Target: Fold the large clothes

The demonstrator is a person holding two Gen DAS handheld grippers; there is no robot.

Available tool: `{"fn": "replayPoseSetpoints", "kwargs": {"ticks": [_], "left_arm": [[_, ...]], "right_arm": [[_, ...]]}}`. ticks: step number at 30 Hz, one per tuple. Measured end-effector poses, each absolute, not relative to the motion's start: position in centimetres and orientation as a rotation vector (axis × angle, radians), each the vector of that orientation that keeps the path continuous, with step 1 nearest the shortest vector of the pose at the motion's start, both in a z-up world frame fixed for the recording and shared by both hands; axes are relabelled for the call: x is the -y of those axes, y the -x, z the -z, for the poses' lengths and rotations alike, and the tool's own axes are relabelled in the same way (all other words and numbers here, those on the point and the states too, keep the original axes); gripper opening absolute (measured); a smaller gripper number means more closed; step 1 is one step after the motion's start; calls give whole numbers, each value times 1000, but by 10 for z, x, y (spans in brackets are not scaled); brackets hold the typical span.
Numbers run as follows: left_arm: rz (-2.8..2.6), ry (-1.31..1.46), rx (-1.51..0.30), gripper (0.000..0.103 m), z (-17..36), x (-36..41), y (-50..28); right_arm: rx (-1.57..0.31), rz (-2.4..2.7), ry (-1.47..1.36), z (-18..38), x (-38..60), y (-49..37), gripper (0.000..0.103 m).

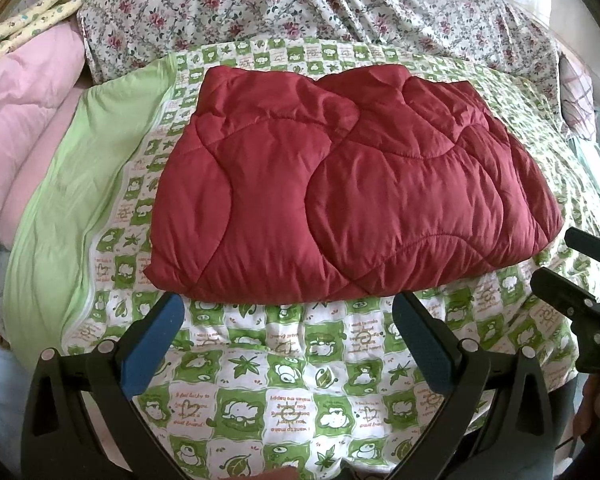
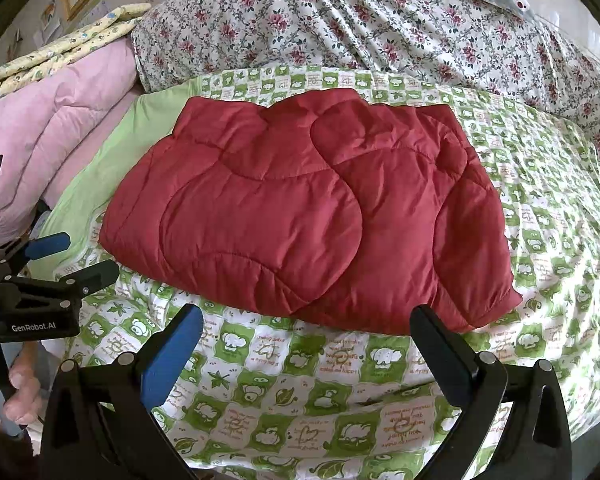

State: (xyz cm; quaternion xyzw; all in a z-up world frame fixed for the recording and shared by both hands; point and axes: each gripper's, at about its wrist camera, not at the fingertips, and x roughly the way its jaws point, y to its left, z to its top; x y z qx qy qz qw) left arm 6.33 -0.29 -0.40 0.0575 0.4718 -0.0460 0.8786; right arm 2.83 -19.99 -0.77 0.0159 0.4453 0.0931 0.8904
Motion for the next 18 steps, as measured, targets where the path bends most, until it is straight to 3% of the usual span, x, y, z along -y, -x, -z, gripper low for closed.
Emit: {"fn": "replayPoseSetpoints", "kwargs": {"ticks": [18], "left_arm": [[88, -127, -966, 103, 1, 1, -63]], "right_arm": [[-911, -187, -34, 3, 199, -27, 103]]}}
